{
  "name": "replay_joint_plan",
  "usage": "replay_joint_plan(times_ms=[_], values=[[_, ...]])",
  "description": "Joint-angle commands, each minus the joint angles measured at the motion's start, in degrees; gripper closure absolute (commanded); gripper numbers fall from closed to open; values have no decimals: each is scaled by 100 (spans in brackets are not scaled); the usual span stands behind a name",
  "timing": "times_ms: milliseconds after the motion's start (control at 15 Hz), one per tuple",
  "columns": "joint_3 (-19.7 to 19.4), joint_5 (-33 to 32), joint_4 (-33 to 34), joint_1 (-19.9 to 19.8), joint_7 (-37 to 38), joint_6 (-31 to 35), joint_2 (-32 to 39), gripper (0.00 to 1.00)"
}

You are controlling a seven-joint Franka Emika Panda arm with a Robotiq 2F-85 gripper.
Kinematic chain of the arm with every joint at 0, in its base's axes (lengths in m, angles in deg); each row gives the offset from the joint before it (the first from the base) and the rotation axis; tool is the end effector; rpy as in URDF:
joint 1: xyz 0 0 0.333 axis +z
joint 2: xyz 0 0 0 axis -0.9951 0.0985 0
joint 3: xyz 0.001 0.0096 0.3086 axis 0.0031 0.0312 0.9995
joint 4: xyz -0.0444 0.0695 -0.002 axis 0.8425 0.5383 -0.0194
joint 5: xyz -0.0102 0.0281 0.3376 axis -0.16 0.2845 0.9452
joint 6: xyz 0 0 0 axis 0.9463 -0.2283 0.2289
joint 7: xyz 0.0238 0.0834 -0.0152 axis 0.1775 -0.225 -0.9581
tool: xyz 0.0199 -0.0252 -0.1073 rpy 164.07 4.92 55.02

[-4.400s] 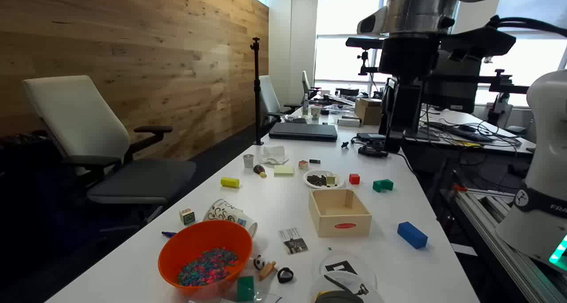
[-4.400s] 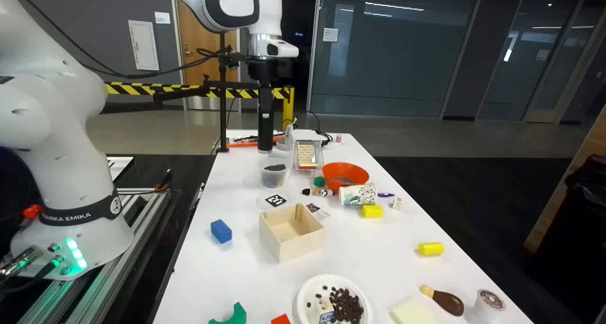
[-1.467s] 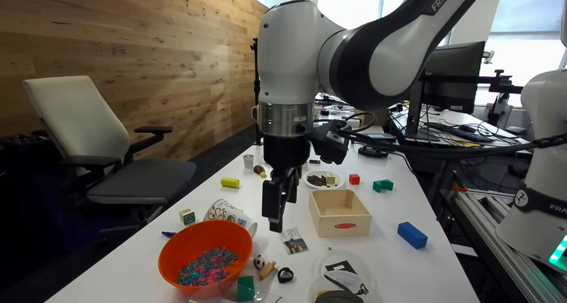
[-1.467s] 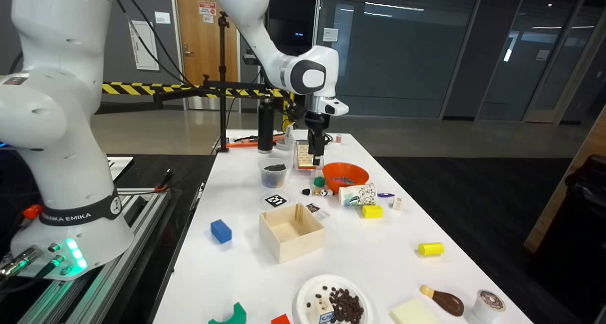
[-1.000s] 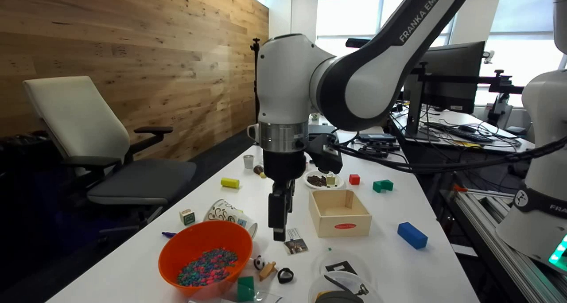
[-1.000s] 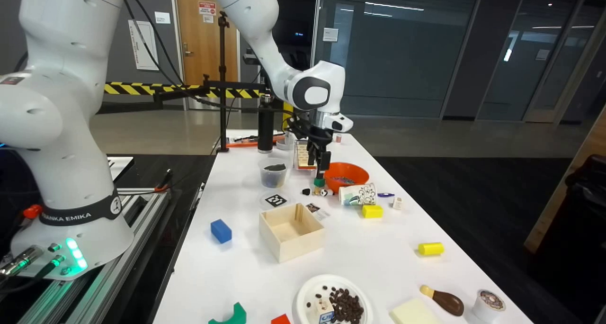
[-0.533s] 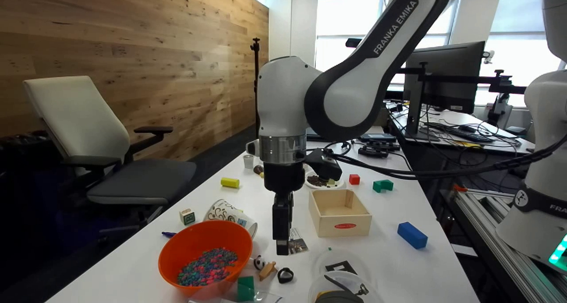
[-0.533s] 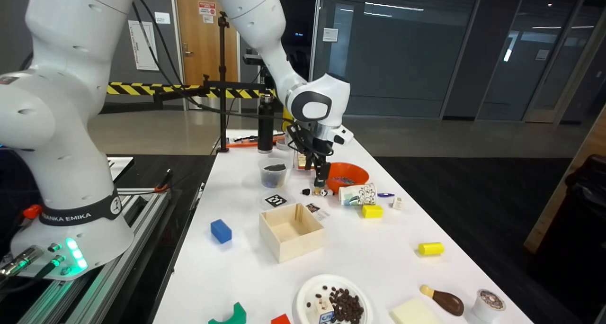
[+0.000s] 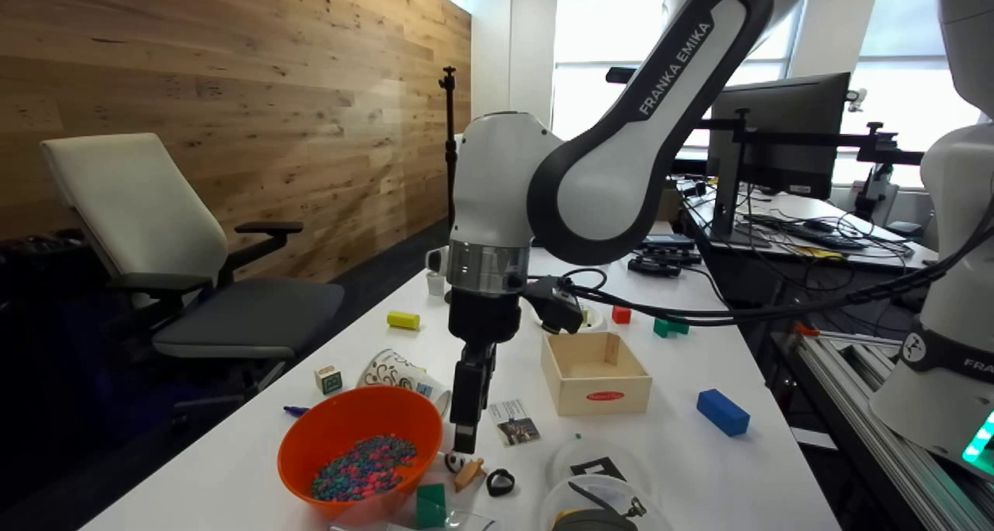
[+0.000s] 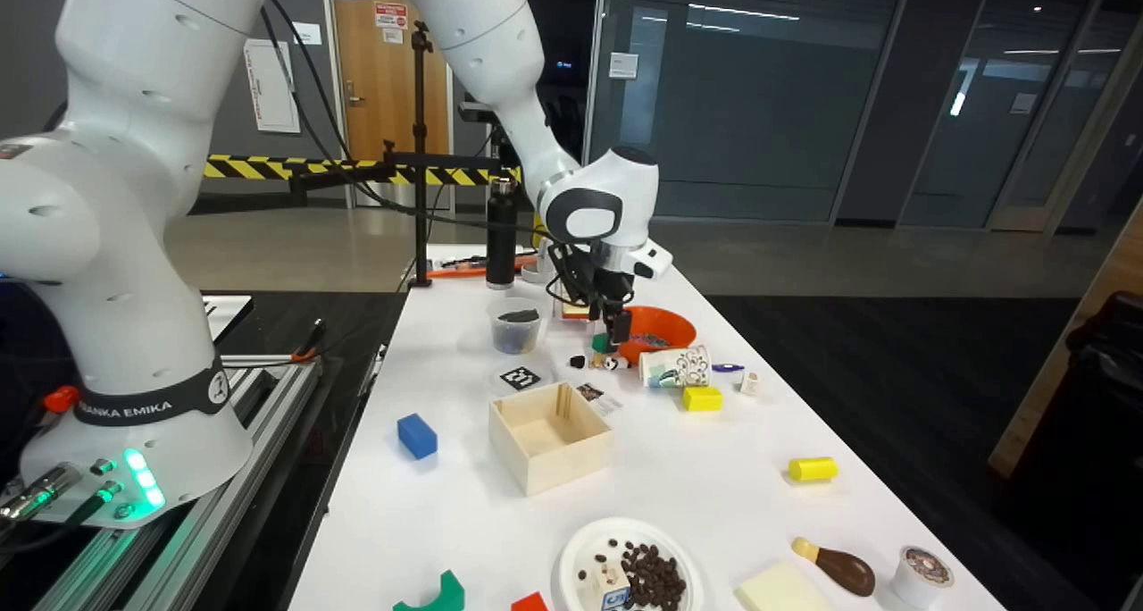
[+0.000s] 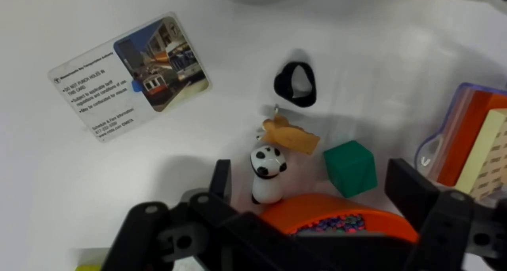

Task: Move the toy panda to the right.

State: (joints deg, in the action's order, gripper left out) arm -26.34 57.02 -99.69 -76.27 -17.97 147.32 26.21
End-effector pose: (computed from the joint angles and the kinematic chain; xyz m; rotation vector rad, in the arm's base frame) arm 0.5405 0.1872 0.2457 -2.9351 -0.2316 -0.0997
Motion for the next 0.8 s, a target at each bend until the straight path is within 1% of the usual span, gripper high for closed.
replay_joint_plan(times_ms=[0, 200, 467, 733], values=[[-35, 17, 33, 1, -61, 272, 116, 0], [-132, -99, 26, 57, -2, 381, 146, 0], [-315, -339, 37, 166, 40, 185, 171, 0], [-417, -511, 36, 276, 80, 245, 217, 0]])
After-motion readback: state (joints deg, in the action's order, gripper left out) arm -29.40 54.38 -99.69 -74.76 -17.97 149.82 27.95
